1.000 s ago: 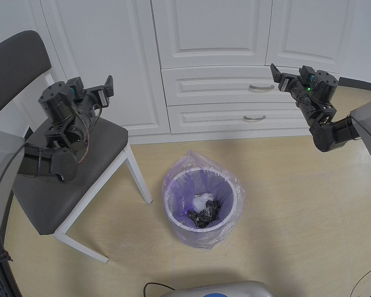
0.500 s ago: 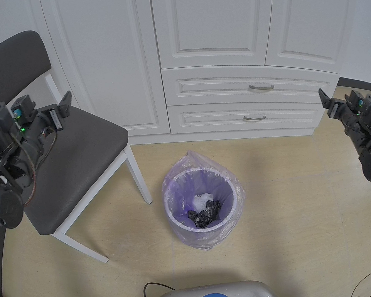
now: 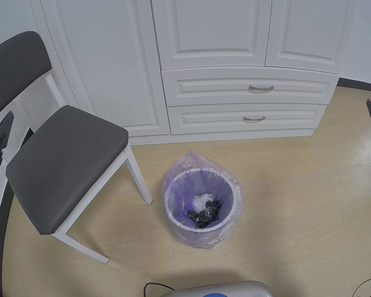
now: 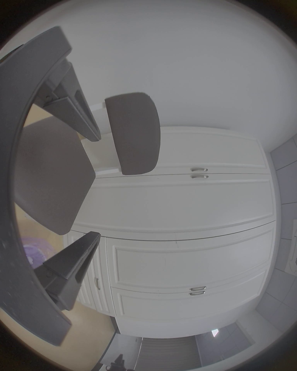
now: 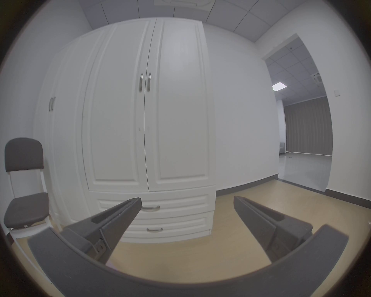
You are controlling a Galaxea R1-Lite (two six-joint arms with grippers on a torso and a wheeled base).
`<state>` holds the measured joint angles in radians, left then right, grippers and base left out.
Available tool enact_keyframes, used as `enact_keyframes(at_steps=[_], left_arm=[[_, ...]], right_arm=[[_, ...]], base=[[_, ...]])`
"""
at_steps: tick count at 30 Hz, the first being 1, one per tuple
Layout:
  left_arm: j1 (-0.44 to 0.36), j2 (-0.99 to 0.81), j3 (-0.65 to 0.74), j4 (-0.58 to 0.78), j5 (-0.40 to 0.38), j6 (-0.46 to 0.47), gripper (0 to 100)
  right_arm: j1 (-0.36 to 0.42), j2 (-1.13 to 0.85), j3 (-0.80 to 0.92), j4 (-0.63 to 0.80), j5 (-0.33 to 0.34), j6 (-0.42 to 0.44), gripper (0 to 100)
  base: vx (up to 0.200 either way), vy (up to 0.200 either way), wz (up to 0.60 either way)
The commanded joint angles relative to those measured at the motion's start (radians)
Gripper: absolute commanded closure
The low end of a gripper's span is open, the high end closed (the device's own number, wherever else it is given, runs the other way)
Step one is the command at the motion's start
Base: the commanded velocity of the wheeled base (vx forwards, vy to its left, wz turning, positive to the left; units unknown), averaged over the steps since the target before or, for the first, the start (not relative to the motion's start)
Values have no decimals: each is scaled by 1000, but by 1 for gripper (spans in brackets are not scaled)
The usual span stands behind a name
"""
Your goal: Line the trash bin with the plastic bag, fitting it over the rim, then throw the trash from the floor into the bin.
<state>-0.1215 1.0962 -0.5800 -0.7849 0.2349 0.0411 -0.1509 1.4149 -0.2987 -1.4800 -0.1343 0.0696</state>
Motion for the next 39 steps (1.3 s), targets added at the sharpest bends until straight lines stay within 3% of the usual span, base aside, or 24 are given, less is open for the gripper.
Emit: enact_keyframes(at_steps=[1,5,6,7,8,12,16,26,32,39], left_arm=[[10,-249,52,113,3,-7,0],[11,-375,78,211,11,-12,0],[11,-375,78,211,11,-12,0],[11,-433,78,277,11,-13,0],[11,-444,77,294,9,-15,0],[13,-515,60,403,12,-66,0],[20,-553,62,437,21,-75,0],[43,-644,37,541,21,-76,0],[43,-696,-23,650,20,-76,0],[48,-739,-61,724,21,-76,0]], right_arm=[[-22,-260,132,14,1,-1,0],[-22,-482,119,271,2,-2,0],[-22,-482,119,271,2,-2,0],[-13,-611,72,455,5,-1,0],[-10,-639,56,501,7,1,0],[22,-893,-126,1023,30,15,0],[60,-1015,-238,1296,38,45,0],[74,-1196,-220,1388,36,41,0],[148,-1354,-281,1659,41,7,0],[152,-1415,-270,1713,12,-17,0]], base=[[0,0,0],[0,0,0],[0,0,0],[0,0,0],[0,0,0],[0,0,0],[0,0,0],[0,0,0],[0,0,0],[0,0,0]])
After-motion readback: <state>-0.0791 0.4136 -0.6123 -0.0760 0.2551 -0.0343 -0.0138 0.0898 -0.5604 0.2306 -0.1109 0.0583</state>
